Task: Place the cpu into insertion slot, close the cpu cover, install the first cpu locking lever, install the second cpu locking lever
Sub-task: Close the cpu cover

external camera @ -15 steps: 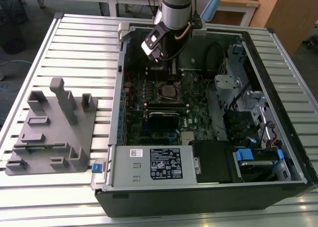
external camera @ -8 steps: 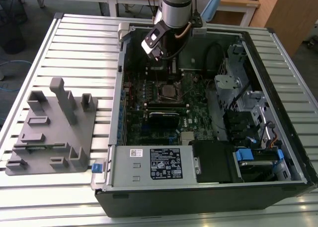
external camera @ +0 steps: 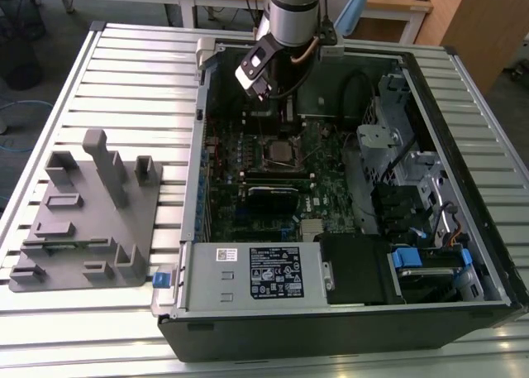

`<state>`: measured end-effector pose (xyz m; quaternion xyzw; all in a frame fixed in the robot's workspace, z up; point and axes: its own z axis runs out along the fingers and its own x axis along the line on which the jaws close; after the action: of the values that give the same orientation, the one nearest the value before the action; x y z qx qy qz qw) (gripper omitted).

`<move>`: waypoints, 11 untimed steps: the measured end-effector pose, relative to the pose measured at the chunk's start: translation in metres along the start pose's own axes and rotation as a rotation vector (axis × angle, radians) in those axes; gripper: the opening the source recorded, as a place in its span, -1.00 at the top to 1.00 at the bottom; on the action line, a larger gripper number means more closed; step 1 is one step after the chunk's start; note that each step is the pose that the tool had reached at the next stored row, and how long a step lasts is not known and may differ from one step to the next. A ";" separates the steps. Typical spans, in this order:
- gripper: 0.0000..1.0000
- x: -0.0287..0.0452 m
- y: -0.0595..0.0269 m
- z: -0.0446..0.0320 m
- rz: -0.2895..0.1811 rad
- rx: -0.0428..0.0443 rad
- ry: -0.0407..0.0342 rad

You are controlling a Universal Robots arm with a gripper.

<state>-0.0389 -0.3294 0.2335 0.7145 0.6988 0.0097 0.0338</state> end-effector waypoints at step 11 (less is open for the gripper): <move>0.79 -0.0005 0.0011 -0.0170 0.000 0.0002 0.0003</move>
<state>-0.0388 -0.3293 0.2505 0.7145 0.6988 0.0097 0.0336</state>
